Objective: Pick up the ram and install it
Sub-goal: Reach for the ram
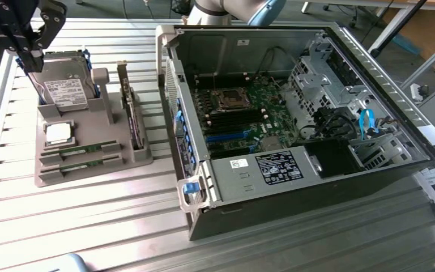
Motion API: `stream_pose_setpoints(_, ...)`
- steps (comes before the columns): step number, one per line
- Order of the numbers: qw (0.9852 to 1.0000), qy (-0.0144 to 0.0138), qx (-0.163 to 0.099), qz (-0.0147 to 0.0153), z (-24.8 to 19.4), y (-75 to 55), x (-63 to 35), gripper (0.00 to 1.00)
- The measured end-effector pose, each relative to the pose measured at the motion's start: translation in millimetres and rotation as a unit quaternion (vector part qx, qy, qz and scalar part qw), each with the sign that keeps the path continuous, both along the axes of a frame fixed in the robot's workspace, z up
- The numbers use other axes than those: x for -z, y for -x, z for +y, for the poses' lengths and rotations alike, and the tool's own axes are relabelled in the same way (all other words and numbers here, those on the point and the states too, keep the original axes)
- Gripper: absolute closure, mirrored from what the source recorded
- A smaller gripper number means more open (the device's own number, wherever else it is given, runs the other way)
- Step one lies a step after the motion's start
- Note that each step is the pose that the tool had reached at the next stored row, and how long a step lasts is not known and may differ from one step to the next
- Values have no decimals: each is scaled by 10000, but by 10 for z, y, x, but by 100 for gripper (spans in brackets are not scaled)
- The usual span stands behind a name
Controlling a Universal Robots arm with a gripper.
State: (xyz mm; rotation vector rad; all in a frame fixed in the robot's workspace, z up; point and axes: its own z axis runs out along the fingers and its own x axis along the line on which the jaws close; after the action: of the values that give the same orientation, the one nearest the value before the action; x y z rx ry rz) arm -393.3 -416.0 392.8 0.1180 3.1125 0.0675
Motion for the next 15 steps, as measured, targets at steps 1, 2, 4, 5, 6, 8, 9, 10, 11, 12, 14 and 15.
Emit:
stream_pose_setpoints(1,10000,0,0,0,-3,-1,0,89)
stream_pose_setpoints(2,10000,0,0,0,-6,-1,1,89)
stream_pose_setpoints(4,10000,0,0,0,-11,-1,2,89)
stream_pose_setpoints(5,10000,0,0,0,-13,-1,2,89)
stream_pose_setpoints(6,10000,0,0,0,-16,-1,2,89)
stream_pose_setpoints(8,10000,0,0,0,-24,-1,3,89)
stream_pose_setpoints(9,10000,0,0,0,-27,-1,3,89)
stream_pose_setpoints(10,10000,0,0,0,-31,-1,4,89)
stream_pose_setpoints(11,10000,0,0,0,-35,-1,4,89)
stream_pose_setpoints(12,10000,0,0,0,-39,-1,4,89)
stream_pose_setpoints(14,10000,0,0,0,-49,-1,5,89)
stream_pose_setpoints(15,10000,0,0,0,-53,-1,5,89)
